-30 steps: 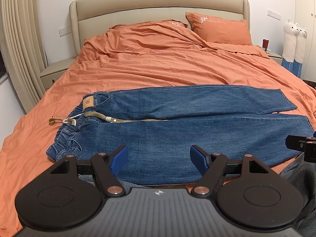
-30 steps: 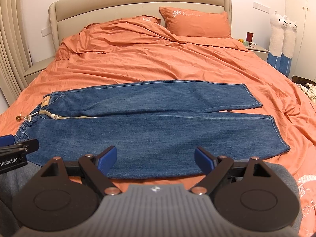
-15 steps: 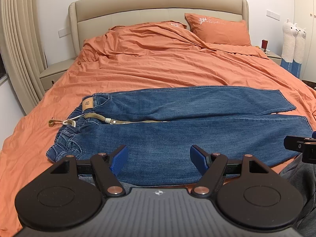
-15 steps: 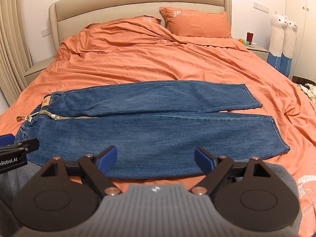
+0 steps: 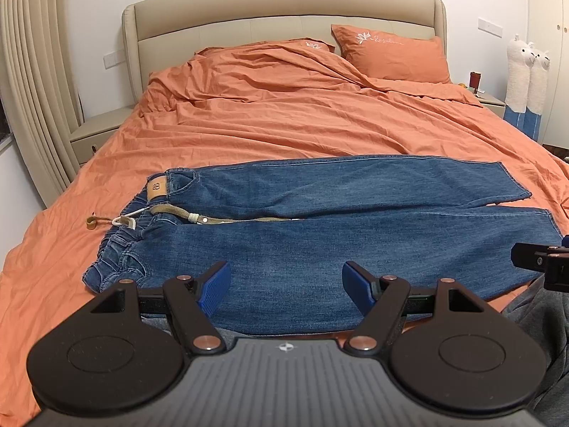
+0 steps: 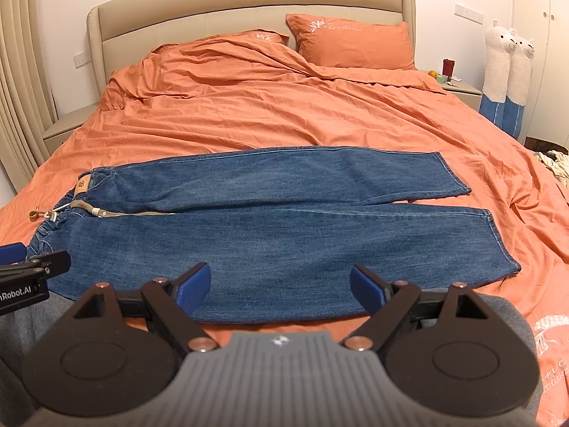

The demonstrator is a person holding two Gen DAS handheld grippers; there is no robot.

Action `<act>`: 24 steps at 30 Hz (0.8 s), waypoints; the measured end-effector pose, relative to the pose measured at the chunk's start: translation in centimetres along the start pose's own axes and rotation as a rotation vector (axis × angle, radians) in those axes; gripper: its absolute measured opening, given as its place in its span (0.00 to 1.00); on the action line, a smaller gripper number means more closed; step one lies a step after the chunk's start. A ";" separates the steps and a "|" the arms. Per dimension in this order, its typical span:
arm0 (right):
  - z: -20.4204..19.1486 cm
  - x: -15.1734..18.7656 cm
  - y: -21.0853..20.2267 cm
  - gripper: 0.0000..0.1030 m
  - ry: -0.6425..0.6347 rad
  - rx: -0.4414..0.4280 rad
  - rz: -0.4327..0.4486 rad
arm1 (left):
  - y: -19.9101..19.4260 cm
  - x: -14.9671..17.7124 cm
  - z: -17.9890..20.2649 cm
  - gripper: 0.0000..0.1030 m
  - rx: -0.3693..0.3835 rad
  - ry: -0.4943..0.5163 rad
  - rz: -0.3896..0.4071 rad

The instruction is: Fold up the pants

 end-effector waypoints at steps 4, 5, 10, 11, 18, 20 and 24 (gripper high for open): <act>0.2 -0.1 -0.2 0.80 0.005 0.001 0.000 | 0.0 0.0 0.2 0.82 0.001 0.000 0.001; 0.3 -0.1 -0.2 0.80 0.006 0.002 0.001 | 0.0 0.0 0.2 0.82 0.001 0.000 0.001; 0.3 0.1 -0.3 0.80 0.009 0.002 0.004 | 0.0 -0.1 0.4 0.82 0.002 0.003 0.000; 0.3 0.1 -0.3 0.80 0.009 0.002 0.005 | 0.0 -0.1 0.5 0.82 0.004 0.002 0.000; 0.5 0.2 -0.3 0.80 0.016 0.003 0.006 | 0.0 0.1 0.9 0.82 0.006 0.004 0.002; 0.5 0.2 -0.3 0.80 0.015 0.004 0.005 | 0.0 0.1 1.0 0.82 0.008 0.003 0.001; 0.5 0.2 -0.2 0.80 0.012 0.005 0.005 | 0.0 0.1 1.2 0.82 0.010 0.011 0.005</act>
Point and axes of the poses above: each gripper's, at about its wrist camera, not at the fingertips, and y roughly the way its jaws point, z to its right, x to its underside, the point moved 7 cm from there along y, roughly the way its jaws point, and after that the axes turned 10 degrees about -z, right-handed, at the moved point
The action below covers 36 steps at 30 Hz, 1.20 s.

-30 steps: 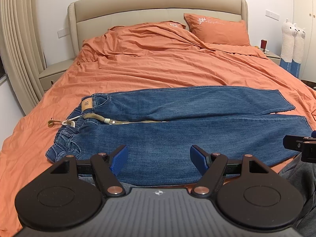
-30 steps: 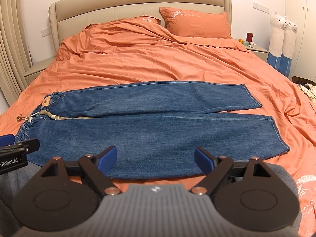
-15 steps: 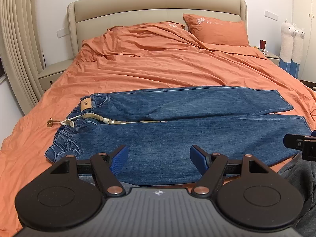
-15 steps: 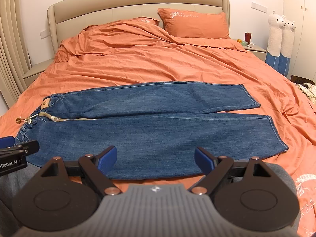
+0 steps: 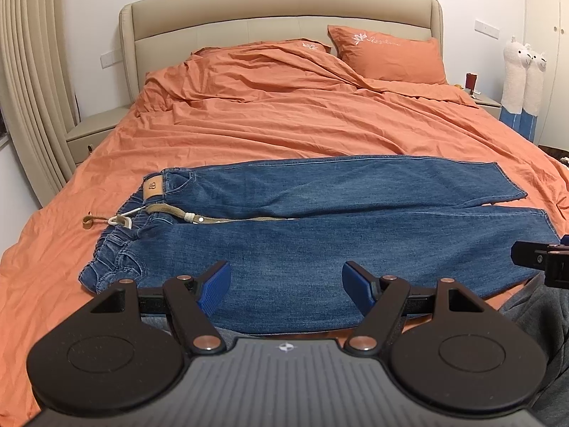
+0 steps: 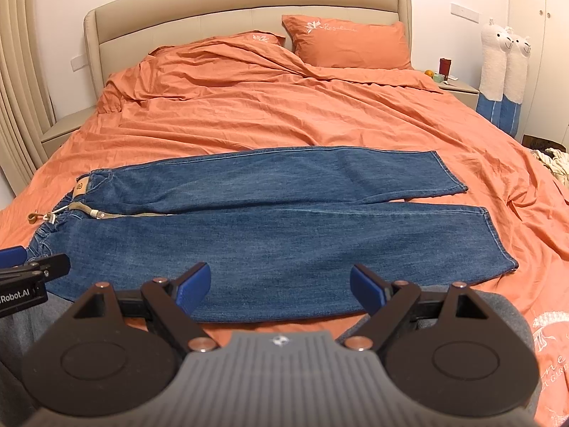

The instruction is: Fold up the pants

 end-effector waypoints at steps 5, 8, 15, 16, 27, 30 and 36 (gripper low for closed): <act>0.0 -0.2 0.5 0.80 -0.018 0.003 0.001 | 0.6 -0.5 -1.5 0.81 0.026 0.005 0.001; -0.1 -0.8 1.5 0.80 -0.052 -0.043 0.041 | 1.5 -1.2 -4.0 0.80 0.029 0.001 0.001; -0.6 -2.7 6.7 0.80 -0.165 -0.134 0.142 | 4.5 -3.5 -12.4 0.79 -0.039 -0.057 0.011; -0.7 -2.9 7.7 0.80 -0.160 -0.141 0.138 | 5.4 -3.7 -13.7 0.79 -0.026 -0.067 0.002; -0.7 -4.4 19.8 0.79 -0.054 -0.224 0.029 | 18.5 -4.5 -26.5 0.79 0.053 -0.117 -0.130; -0.5 -4.6 21.3 0.79 -0.016 -0.226 0.006 | 21.7 -4.2 -28.8 0.78 0.145 -0.179 -0.188; -0.4 -4.8 24.4 0.79 0.063 -0.230 -0.063 | 24.7 -3.9 -30.5 0.78 0.344 -0.234 -0.217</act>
Point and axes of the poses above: each gripper's, at about its wrist camera, not at the fingertips, and y roughly the way its jaws point, z to its right, x to its underside, the point moved 7 cm from there along y, roughly the way its jaws point, and after that the axes turned 10 degrees about -z, right-handed, at the moved point
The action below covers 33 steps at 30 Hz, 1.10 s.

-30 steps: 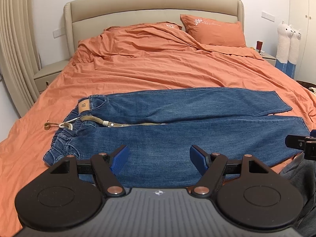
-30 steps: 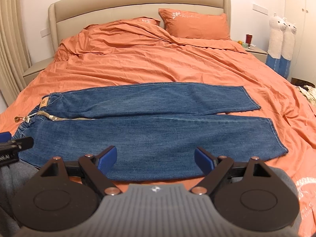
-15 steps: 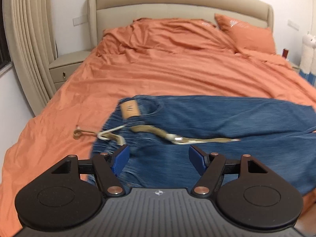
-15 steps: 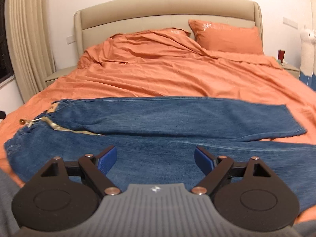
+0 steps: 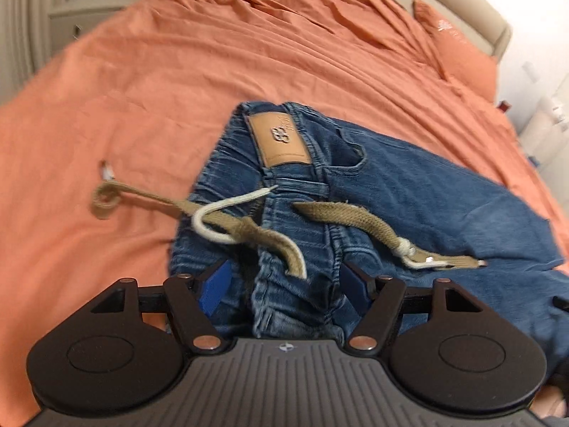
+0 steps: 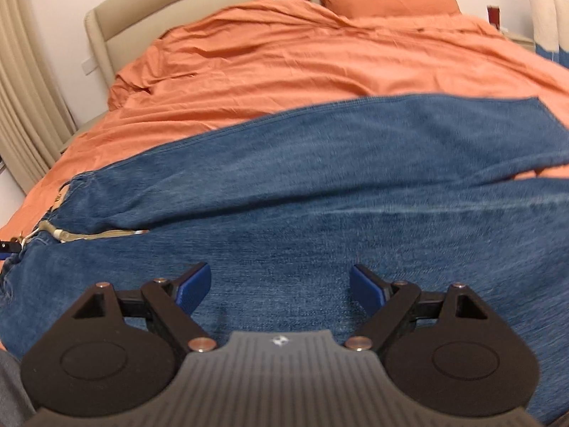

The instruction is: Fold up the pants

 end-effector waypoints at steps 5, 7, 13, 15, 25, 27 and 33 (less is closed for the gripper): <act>0.1 0.0 1.2 0.79 0.023 0.011 -0.029 | 0.9 -0.5 0.0 0.37 0.099 -0.049 -0.010; 0.2 0.0 1.3 0.79 0.033 0.013 -0.022 | 0.4 -0.3 0.9 0.11 0.071 -0.052 0.007; 0.4 0.2 0.4 0.79 0.046 0.015 0.002 | -7.6 -0.4 5.2 0.07 -0.207 -0.019 0.257; 0.4 0.2 0.1 0.79 0.047 0.015 0.015 | -7.5 -0.2 5.0 0.08 -0.284 -0.007 0.229; 1.7 0.5 -0.2 0.79 0.104 0.030 -0.001 | 1.2 1.1 0.4 0.10 -0.413 -0.038 0.042; 2.0 0.6 0.0 0.79 0.117 0.057 -0.022 | 1.7 1.2 0.5 0.15 -0.433 -0.033 0.010; 2.2 0.6 -0.4 0.79 0.112 0.093 -0.070 | -2.3 0.3 3.4 0.41 -0.533 0.074 0.032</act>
Point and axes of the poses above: each gripper's, at about its wrist camera, not at the fingertips, and y roughly the way its jaws point, z to its right, x to its underside, the point moved 7 cm from there along y, roughly the way its jaws point, and after that the axes turned 10 degrees about -z, right-handed, at the moved point
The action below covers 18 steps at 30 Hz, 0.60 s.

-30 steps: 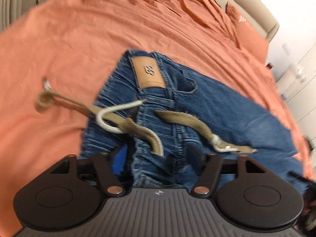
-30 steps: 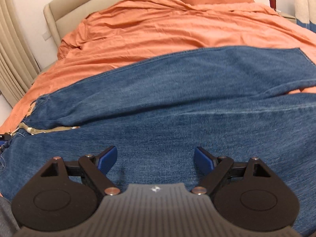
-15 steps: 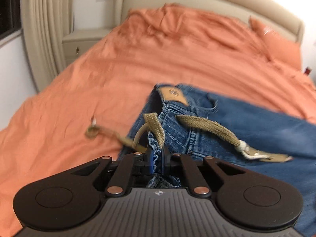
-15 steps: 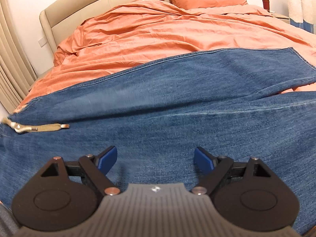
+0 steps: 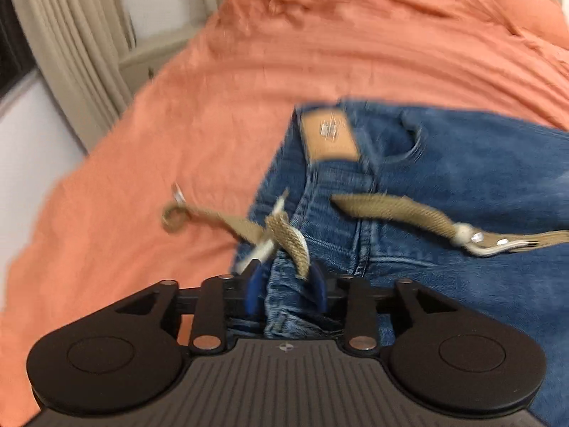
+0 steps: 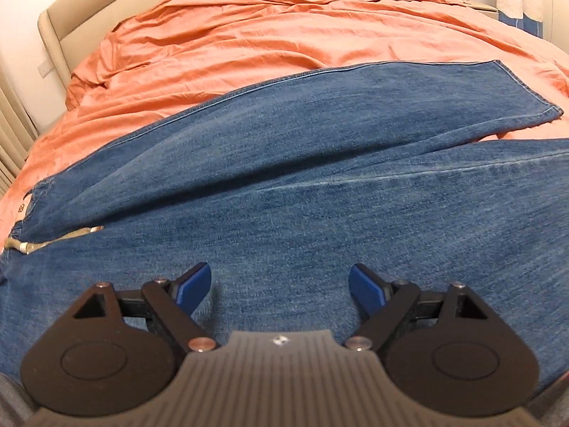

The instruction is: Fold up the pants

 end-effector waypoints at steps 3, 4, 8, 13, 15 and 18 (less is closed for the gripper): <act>0.2 0.3 -1.3 0.79 0.018 -0.030 -0.043 | -3.6 0.5 -0.3 0.43 0.010 0.015 0.038; 0.4 0.5 -2.0 0.79 0.024 -0.035 -0.064 | -4.7 0.8 -0.3 0.43 0.033 0.019 0.050; 1.0 0.7 -5.1 0.79 -0.013 -0.041 -0.140 | -9.4 2.6 1.3 0.44 0.043 0.182 0.092; 3.0 -0.1 -10.4 0.79 -0.161 0.013 -0.092 | -11.4 6.5 3.6 0.44 0.018 0.450 0.055; 4.6 -0.4 -12.3 0.79 -0.178 0.028 -0.061 | -11.2 8.2 4.5 0.44 -0.034 0.587 0.047; 7.3 -1.0 -14.6 0.79 -0.153 0.002 -0.009 | -9.6 10.7 5.2 0.46 -0.109 0.767 0.011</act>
Point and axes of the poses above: each gripper's, at about its wrist camera, not at the fingertips, and y roughly the way its jaws point, z to its right, x to its underside, the point moved 7 cm from there along y, roughly the way its jaws point, and after that the axes turned 10 degrees about -z, right-handed, at the moved point
